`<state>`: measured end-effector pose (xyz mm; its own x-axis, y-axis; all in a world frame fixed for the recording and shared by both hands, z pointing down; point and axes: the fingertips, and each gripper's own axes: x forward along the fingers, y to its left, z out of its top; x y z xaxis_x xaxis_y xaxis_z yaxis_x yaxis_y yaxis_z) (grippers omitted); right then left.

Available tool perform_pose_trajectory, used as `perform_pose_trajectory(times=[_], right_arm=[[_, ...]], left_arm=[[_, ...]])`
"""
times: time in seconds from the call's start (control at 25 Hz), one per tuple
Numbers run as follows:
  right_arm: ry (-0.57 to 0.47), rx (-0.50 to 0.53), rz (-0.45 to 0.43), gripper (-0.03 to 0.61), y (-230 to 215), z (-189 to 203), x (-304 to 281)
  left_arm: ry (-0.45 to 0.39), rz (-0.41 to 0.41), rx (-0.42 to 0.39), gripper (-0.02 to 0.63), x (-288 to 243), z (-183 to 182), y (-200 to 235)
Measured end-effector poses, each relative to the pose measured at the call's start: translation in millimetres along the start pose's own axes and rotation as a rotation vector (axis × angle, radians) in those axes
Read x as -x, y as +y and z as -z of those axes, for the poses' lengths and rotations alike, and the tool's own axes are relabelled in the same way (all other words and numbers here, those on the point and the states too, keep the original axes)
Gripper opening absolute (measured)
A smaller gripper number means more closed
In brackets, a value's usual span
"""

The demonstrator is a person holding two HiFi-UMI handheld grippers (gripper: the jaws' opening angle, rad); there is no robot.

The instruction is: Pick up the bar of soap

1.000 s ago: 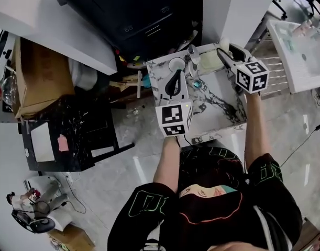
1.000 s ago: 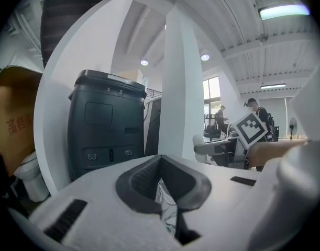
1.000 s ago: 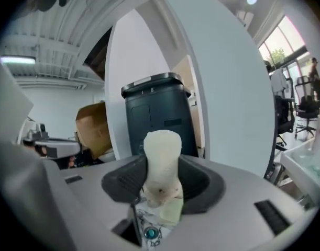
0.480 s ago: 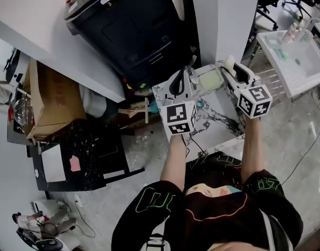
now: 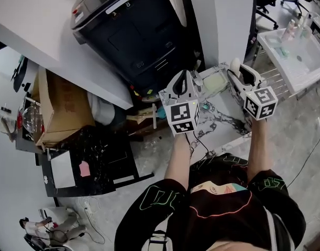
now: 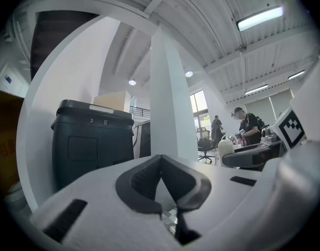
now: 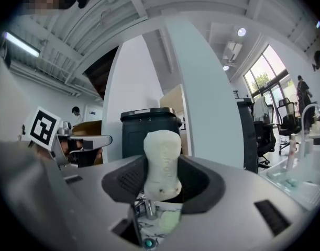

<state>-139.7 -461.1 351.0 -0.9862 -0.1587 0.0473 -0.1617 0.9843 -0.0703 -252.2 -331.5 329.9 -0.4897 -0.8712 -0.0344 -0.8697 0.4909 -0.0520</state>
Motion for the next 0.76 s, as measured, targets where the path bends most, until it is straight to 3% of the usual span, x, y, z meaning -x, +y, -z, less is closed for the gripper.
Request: perform_pose_trajectory(times=[0.76], right_arm=[[-0.027,0.035,0.036,0.186,-2.6,-10.1,15.1]], left_arm=[[0.015,0.006,0.011,0.008,7.3,6.2,-4.1]])
